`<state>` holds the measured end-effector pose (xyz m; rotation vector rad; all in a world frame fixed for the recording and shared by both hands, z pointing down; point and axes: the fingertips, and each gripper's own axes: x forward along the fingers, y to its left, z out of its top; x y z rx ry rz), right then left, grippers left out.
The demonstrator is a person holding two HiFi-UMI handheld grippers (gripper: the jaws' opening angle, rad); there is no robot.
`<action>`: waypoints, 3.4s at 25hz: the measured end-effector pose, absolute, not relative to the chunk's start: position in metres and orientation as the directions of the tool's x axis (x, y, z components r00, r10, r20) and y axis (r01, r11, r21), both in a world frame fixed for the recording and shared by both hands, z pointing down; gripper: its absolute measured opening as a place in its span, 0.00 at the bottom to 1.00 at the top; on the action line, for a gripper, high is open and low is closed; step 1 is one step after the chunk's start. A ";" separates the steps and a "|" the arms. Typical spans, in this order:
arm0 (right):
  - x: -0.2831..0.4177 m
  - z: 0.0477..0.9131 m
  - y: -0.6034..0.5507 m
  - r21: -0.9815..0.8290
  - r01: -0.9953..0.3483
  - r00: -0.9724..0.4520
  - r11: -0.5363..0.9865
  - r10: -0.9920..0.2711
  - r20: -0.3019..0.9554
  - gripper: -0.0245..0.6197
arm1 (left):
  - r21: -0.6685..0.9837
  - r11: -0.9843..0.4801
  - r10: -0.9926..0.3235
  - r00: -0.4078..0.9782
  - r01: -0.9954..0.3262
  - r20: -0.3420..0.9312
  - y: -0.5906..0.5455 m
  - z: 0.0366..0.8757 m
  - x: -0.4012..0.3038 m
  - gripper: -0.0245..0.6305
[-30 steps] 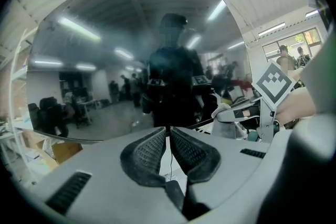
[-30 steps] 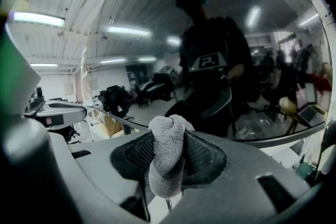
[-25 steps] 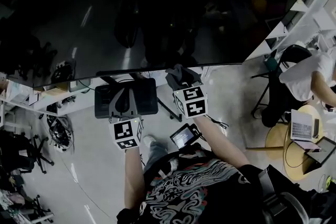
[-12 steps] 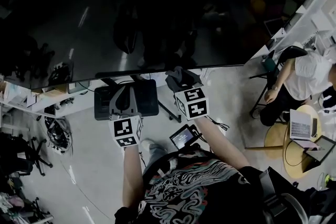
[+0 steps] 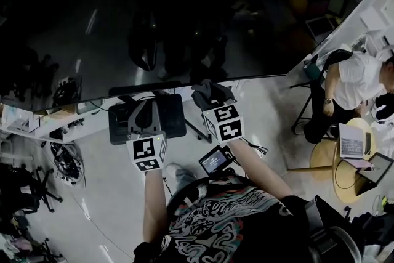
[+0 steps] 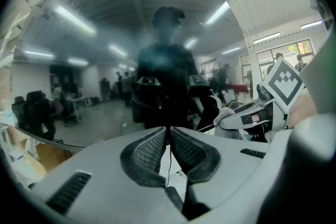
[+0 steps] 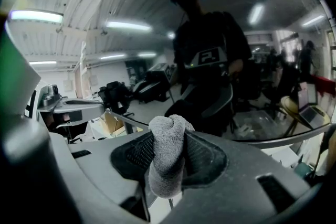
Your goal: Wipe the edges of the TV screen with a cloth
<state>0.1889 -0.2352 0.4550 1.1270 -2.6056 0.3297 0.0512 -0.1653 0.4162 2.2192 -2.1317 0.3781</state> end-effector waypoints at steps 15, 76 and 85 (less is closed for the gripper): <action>0.172 0.457 -0.237 -0.101 -0.743 -0.648 0.662 -0.674 0.355 0.30 | -0.103 -0.071 -0.974 0.047 -0.992 0.223 -0.177 0.430 0.031 0.09; 0.002 0.458 -0.196 -0.105 -0.634 -0.741 0.766 -0.563 0.365 0.30 | -0.033 0.083 -0.969 -0.088 -0.996 0.231 -0.134 0.445 -0.134 0.09; -0.031 0.457 -0.189 -0.135 -0.617 -0.758 0.775 -0.540 0.367 0.30 | -0.025 0.103 -0.968 -0.106 -0.994 0.229 -0.126 0.445 -0.162 0.09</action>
